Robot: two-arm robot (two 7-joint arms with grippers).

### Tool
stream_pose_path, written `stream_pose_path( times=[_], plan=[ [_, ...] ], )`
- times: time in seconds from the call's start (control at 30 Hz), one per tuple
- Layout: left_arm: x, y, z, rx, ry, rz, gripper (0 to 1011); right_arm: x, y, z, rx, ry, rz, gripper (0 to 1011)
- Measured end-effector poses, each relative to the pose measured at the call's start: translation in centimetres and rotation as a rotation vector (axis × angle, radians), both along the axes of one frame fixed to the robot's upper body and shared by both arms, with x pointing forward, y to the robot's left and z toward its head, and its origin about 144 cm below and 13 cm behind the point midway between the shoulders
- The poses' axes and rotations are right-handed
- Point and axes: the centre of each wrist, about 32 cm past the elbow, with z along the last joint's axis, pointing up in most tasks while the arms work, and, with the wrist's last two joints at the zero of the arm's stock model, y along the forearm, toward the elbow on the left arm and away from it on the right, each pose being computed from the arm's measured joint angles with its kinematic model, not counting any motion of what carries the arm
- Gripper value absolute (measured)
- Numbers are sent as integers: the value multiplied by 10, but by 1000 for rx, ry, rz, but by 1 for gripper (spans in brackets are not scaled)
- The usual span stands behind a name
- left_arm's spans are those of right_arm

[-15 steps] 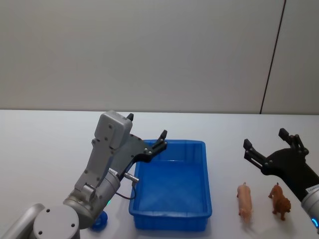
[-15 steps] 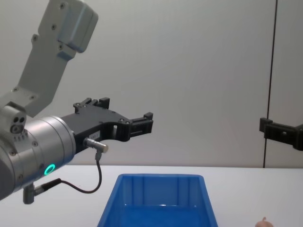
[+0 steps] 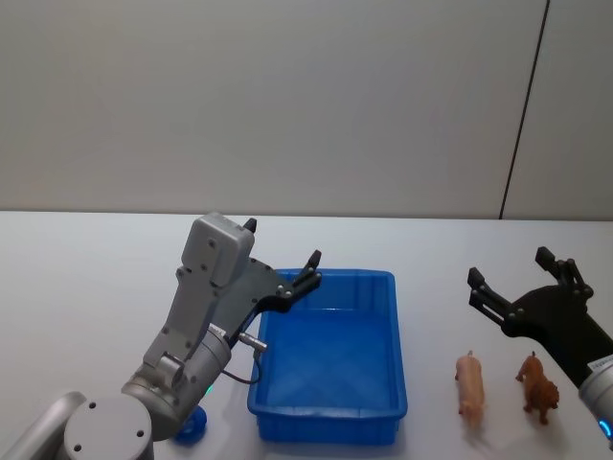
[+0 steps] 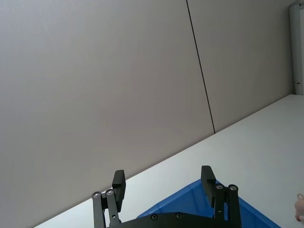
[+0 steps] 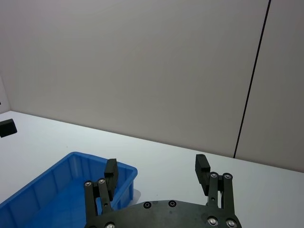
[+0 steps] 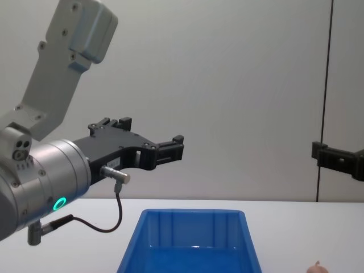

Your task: Pick up the two dolls from the table and place them into the box.

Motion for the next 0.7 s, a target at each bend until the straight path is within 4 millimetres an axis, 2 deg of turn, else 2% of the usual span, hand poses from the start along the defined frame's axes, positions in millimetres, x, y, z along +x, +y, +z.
stream_pose_path(
  times=[0.7],
  plan=[
    [0,0,0,0,0,0,1001,0,0,0,0,0,0,1001]
  ],
)
